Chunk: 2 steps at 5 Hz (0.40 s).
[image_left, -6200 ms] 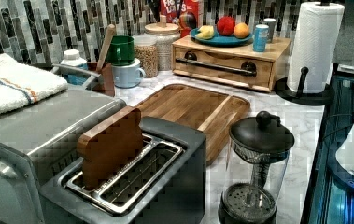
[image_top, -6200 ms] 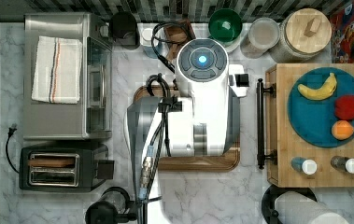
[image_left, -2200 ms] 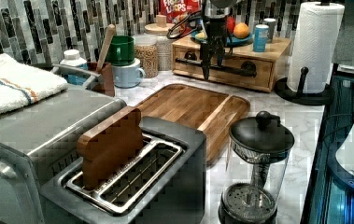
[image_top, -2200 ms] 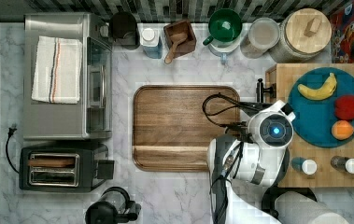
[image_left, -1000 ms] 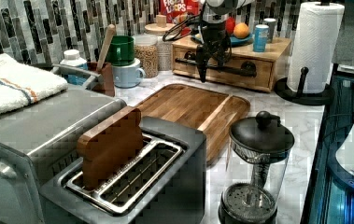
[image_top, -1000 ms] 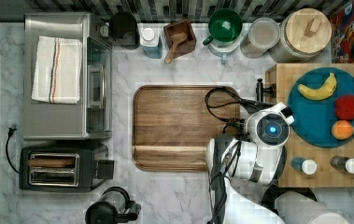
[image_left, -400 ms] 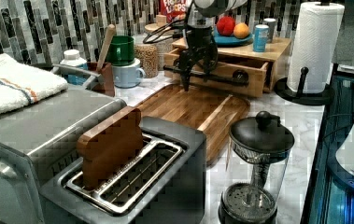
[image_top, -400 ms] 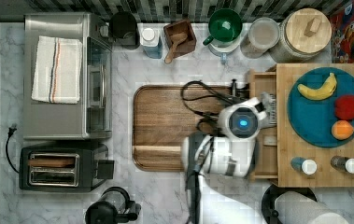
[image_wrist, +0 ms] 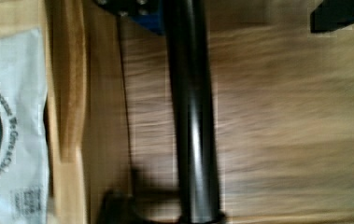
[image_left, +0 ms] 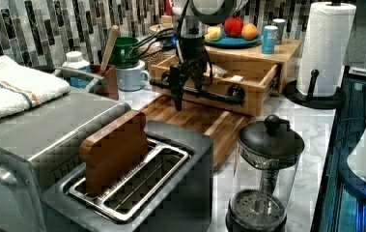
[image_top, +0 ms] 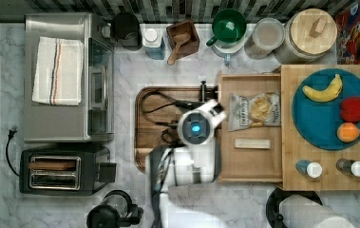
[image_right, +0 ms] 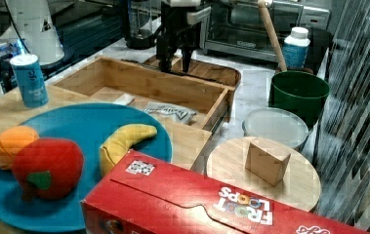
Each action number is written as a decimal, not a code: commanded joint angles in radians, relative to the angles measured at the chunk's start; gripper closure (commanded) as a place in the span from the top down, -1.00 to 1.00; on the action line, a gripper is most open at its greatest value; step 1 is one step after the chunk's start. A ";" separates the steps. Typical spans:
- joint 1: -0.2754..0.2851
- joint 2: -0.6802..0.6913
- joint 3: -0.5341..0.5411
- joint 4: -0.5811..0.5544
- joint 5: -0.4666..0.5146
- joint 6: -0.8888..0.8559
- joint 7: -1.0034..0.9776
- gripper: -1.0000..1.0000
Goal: Open the drawer.
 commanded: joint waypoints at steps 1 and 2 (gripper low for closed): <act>0.117 -0.019 0.086 0.037 -0.012 -0.037 0.214 1.00; 0.106 -0.018 0.097 0.038 -0.015 -0.038 0.216 1.00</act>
